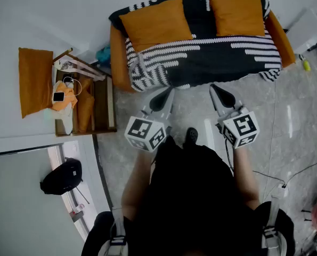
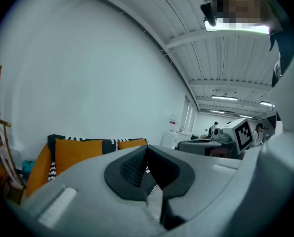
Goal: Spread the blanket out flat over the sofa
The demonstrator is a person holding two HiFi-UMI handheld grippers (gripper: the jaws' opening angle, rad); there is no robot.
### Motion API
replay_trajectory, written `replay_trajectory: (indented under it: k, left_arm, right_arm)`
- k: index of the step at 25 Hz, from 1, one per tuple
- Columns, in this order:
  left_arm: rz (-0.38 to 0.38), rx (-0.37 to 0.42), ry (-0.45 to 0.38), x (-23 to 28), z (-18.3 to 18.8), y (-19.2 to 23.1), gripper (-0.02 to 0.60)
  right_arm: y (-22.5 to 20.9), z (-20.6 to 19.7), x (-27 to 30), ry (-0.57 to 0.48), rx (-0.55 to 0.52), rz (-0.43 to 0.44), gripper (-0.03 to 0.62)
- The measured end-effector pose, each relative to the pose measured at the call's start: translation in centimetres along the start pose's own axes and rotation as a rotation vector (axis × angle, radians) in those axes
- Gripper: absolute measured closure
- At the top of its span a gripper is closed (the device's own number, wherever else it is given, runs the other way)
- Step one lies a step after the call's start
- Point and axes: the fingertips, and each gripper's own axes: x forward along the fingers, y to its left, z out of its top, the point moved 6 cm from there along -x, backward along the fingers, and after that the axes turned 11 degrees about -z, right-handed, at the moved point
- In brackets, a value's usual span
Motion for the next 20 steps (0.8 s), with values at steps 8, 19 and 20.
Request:
replay_trajectory:
  k: [8, 19, 20]
  left_arm:
    - [0.009, -0.001, 0.0, -0.03, -0.16, 0.13, 0.571]
    - [0.025, -0.003, 0.022, 0.24, -0.88, -0.29, 0.571]
    - [0.028, -0.004, 0.022, 0.19, -0.96, -0.26, 0.571]
  right_arm:
    - [0.04, -0.02, 0.0, -0.007, -0.009, 0.004, 0.592]
    - [-0.7, -0.25, -0.02, -0.05, 0.069, 0.028, 0.592]
    - [-0.65, -0.3, 0.08, -0.047, 0.068, 0.033, 0.592]
